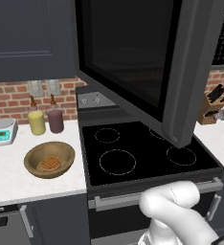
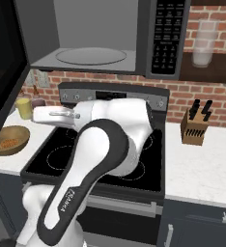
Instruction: Open the microwave, place the bowl with waffle inside the microwave, then close the microwave door and turn it on.
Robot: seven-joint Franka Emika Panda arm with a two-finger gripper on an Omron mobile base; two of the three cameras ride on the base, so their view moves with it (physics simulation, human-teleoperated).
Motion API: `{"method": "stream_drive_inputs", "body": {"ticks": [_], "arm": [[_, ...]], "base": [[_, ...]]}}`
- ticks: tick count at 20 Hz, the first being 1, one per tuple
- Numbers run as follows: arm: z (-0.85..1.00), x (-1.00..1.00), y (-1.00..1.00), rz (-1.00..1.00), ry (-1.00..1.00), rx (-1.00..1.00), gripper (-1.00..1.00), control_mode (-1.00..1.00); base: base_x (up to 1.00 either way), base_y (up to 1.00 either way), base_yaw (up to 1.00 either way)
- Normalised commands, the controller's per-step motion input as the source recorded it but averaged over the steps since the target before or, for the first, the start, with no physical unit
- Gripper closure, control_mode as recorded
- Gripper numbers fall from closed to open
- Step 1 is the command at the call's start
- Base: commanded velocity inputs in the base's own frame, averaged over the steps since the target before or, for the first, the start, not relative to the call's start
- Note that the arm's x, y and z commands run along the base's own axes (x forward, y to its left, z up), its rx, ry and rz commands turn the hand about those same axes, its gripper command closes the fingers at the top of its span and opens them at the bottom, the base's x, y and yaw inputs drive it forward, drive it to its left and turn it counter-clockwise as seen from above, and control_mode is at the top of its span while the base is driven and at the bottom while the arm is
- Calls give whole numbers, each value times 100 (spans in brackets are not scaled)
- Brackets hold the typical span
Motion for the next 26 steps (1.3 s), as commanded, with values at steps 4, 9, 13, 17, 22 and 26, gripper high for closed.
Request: {"method": "stream_drive_inputs", "body": {"ticks": [4, 9, 13, 17, 22, 26], "arm": [[-1, 44, 39, 22, 9, 34, -100, -100], [0, 26, 41, 15, 21, 30, -100, -100], [2, 11, 50, 13, 31, 21, -100, -100], [3, 2, 55, 10, 31, 10, -100, -100], [5, 0, 64, 6, 30, 0, -100, -100], [10, 9, 59, 9, 37, -1, -100, -100]], "base": [[0, 0, 0], [0, 0, 0], [0, 0, 0], [0, 0, 0], [0, 0, 0], [0, 0, 0]]}}
